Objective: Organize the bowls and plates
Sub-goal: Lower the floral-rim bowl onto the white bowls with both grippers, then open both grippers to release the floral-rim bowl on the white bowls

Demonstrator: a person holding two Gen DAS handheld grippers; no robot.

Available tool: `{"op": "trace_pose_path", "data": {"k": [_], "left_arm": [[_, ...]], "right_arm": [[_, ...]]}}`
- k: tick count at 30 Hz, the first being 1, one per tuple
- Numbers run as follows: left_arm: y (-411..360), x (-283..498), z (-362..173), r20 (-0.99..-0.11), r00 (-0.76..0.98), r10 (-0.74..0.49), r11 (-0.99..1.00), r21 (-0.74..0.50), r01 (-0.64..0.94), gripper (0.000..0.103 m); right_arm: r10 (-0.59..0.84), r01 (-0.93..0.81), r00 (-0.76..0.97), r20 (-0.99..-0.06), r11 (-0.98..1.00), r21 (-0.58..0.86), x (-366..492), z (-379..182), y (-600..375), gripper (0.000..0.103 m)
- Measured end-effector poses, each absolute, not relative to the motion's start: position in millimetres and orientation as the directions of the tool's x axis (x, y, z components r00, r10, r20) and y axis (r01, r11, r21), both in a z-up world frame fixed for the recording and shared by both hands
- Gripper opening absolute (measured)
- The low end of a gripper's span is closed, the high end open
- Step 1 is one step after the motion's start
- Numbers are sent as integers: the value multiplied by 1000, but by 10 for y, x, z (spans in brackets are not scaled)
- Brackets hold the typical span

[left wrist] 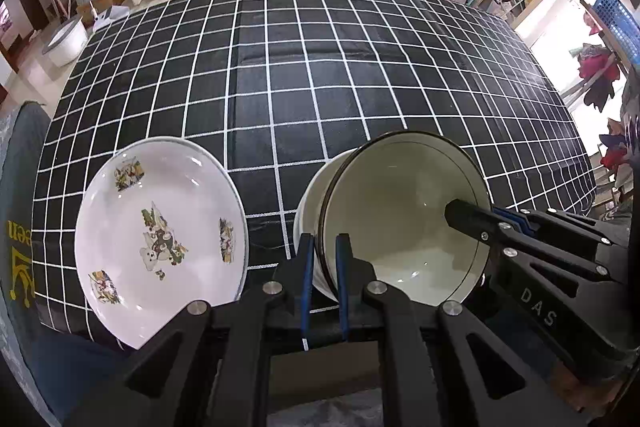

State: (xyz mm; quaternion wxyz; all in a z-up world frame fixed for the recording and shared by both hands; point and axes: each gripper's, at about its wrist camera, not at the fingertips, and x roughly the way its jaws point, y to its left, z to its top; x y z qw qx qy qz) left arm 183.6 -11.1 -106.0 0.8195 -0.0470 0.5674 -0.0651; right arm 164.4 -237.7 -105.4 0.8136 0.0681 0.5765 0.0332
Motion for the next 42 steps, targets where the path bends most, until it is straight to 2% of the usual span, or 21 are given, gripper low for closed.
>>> {"op": "trace_pose_path", "data": {"k": [14, 22, 30, 33, 35, 36, 37, 38, 42], "left_arm": [[-100, 1940, -1175, -930, 326, -170, 985, -161, 54, 9], [-83, 1933, -1194, -926, 333, -177, 984, -169, 52, 9], [-37, 1874, -1141, -915, 354, -193, 981, -187, 51, 9], [-23, 1846, -1082, -907, 368, -202, 979, -196, 54, 14], [-12, 1823, -1034, -901, 380, -209, 978, -201, 62, 20], [-11, 1814, -1017, -899, 384, -210, 978, -200, 65, 24], [-6, 1805, -992, -898, 389, -207, 978, -197, 67, 27], [-1, 1792, -966, -897, 394, -201, 979, -192, 62, 35], [107, 1738, -906, -881, 421, -217, 975, -213, 58, 55]], "right_arm": [[132, 31, 309, -942, 988, 149, 1683, -1146, -2408, 12], [92, 4, 308, -947, 995, 98, 1695, -1140, -2332, 13], [94, -7, 314, -945, 995, 97, 1700, -1134, -2325, 18], [108, -10, 329, -938, 994, 111, 1674, -1074, -2325, 27], [104, -13, 351, -930, 994, 106, 1654, -1002, -2315, 41], [102, -12, 367, -924, 994, 105, 1637, -952, -2319, 46], [102, -10, 375, -921, 994, 106, 1630, -923, -2318, 56], [103, -4, 385, -917, 994, 110, 1626, -883, -2331, 62], [98, 18, 426, -899, 993, 116, 1574, -739, -2388, 71]]}}
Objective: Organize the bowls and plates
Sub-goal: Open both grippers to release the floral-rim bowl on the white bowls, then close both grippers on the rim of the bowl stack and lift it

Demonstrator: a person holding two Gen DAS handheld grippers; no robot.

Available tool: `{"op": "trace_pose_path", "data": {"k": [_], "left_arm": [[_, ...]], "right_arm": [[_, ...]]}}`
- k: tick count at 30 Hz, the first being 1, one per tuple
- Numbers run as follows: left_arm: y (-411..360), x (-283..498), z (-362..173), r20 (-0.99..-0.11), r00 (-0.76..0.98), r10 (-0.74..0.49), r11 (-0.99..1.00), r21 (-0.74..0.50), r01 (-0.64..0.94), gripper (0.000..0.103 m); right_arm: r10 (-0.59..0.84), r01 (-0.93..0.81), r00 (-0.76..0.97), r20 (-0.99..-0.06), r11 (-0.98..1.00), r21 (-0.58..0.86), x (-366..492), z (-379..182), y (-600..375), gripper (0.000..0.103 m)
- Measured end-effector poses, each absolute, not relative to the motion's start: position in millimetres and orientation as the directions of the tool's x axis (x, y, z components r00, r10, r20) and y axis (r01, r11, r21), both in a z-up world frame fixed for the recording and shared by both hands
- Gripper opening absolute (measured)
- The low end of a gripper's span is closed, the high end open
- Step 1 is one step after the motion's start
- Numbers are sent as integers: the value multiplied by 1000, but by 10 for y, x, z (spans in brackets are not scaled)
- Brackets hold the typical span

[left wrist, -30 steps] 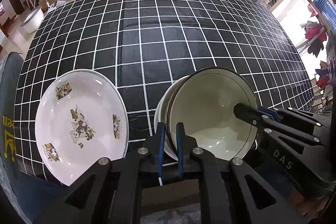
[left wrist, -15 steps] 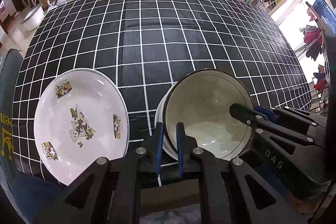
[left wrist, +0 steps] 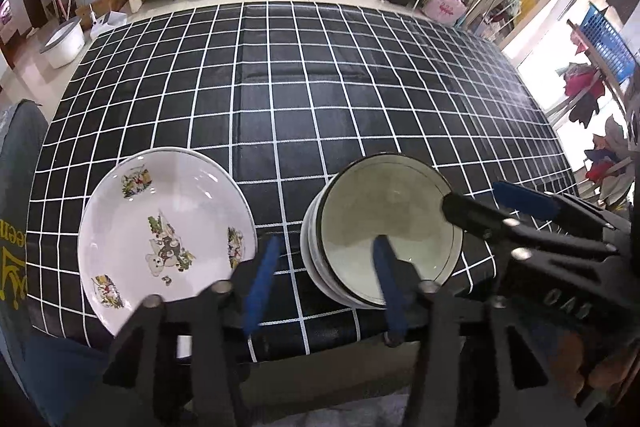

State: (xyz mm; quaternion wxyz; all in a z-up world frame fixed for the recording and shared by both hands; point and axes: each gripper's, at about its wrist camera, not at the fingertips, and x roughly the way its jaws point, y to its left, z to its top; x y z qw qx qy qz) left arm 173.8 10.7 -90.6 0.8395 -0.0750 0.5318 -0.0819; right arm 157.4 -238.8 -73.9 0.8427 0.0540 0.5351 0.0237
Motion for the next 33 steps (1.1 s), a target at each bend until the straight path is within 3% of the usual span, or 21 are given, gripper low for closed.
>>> {"op": "trace_pose_path", "data": {"k": [8, 16, 33], "left_arm": [[198, 1733, -993, -884, 399, -246, 969, -234, 80, 63], [226, 1836, -1211, -878, 319, -357, 934, -337, 117, 63], [228, 2072, -1576, -871, 219, -439, 898, -417, 142, 63]], "right_arm": [[50, 69, 448, -893, 994, 90, 1542, -734, -2503, 81], [65, 100, 371, -926, 989, 110, 1603, -985, -2490, 82], [121, 182, 296, -947, 967, 181, 1716, -1296, -2558, 82]]}}
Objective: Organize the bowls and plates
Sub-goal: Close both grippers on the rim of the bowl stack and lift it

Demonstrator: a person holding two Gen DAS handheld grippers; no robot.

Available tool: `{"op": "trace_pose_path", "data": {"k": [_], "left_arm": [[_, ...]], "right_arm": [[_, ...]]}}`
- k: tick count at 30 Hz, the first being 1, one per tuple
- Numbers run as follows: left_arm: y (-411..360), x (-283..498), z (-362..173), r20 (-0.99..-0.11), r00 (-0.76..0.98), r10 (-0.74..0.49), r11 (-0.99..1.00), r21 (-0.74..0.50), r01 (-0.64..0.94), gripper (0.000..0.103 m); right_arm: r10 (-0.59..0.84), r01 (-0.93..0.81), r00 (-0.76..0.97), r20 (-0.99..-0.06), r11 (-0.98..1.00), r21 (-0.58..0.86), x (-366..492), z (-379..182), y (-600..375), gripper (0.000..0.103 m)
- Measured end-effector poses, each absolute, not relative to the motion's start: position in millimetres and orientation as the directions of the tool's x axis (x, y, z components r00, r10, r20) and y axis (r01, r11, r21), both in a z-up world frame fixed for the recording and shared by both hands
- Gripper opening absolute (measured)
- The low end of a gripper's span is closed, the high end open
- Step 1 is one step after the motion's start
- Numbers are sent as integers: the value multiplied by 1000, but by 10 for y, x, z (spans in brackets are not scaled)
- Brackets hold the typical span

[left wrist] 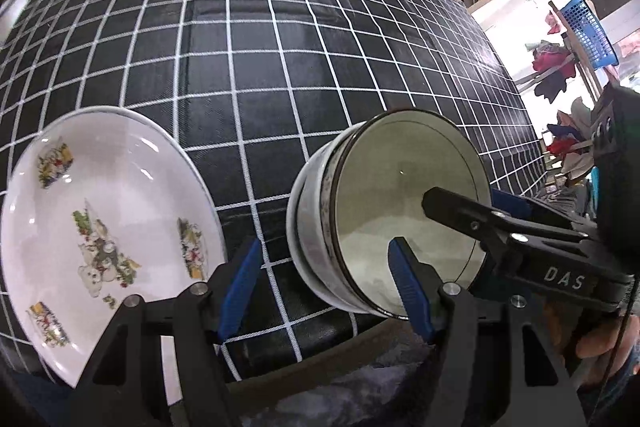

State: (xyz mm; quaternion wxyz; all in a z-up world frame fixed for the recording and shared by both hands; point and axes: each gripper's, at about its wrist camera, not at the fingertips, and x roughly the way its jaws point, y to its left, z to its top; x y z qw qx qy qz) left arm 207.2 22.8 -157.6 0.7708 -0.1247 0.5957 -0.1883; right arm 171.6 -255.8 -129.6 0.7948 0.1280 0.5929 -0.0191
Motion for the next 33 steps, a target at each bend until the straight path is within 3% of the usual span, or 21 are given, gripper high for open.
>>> {"op": "trace_pose_path", "data": {"k": [20, 28, 33], "left_arm": [[181, 2248, -1756, -856, 192, -480, 877, -462, 133, 63], [-57, 2225, -1781, -886, 182, -425, 901, -396, 177, 63], [-123, 2257, -1792, -888, 177, -424, 901, -394, 183, 59]], "right_arm": [[277, 258, 238, -931, 906, 335, 1746, -1589, -2814, 82], [279, 255, 253, -926, 904, 342, 1689, -1568, -2823, 81], [380, 262, 233, -895, 862, 434, 1727, -1697, -2773, 81]]}}
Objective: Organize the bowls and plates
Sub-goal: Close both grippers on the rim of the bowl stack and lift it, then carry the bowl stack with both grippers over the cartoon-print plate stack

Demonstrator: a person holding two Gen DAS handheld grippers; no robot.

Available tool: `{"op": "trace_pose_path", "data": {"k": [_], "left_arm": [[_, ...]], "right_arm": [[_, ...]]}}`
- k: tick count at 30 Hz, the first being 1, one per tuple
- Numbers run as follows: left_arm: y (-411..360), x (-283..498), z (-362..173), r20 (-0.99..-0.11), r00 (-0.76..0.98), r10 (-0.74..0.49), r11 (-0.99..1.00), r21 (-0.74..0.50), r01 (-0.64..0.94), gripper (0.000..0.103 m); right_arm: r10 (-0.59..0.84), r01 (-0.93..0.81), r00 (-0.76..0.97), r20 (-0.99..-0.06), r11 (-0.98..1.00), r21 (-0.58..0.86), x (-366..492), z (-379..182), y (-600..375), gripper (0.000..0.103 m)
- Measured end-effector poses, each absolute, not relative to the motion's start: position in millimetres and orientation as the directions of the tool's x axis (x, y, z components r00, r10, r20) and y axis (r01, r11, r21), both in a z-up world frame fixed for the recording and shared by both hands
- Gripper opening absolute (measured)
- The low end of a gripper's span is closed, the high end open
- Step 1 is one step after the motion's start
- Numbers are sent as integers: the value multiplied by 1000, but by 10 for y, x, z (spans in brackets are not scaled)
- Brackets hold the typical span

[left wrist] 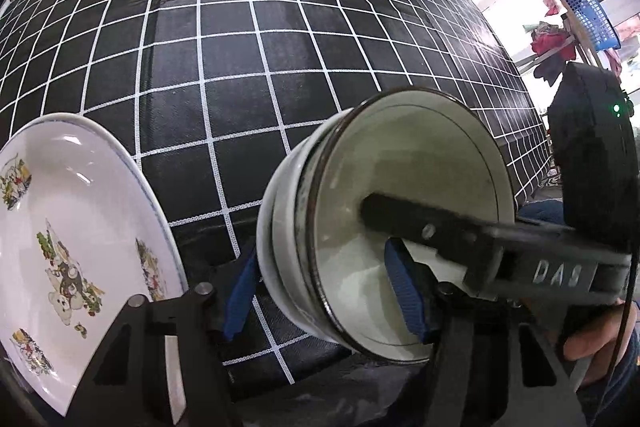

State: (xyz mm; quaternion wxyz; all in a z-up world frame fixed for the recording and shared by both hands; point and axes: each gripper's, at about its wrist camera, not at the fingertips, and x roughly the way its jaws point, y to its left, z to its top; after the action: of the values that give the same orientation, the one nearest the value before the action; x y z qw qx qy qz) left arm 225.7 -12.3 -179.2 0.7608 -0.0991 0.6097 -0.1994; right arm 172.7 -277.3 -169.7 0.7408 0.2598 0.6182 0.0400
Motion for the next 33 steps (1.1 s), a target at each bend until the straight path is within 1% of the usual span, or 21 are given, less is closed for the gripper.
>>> {"op": "trace_pose_path", "data": {"k": [1, 3, 4, 20, 27, 33], "left_arm": [[-113, 2257, -1792, -889, 176, -423, 901, -393, 182, 59], [-127, 2267, -1794, -888, 174, -425, 901, -395, 180, 59], [-139, 2268, -1795, -888, 175, -424, 901, -395, 180, 59], [-170, 2210, -1707, -901, 200, -384, 921, -356, 161, 60], [-148, 2163, -1560, -896, 241, -372, 925, -338, 170, 60], [-66, 2113, -1332, -886, 288, -364, 930, -329, 162, 60]], "right_arm": [[385, 261, 237, -892, 859, 440, 1726, -1698, -2769, 80], [406, 257, 244, -881, 849, 462, 1720, -1695, -2755, 74], [434, 254, 242, -868, 835, 488, 1721, -1697, -2754, 67], [414, 318, 226, -882, 824, 469, 1727, -1643, -2715, 65], [397, 278, 263, -879, 842, 463, 1746, -1497, -2631, 65], [389, 235, 291, -874, 857, 459, 1778, -1331, -2521, 65]]}}
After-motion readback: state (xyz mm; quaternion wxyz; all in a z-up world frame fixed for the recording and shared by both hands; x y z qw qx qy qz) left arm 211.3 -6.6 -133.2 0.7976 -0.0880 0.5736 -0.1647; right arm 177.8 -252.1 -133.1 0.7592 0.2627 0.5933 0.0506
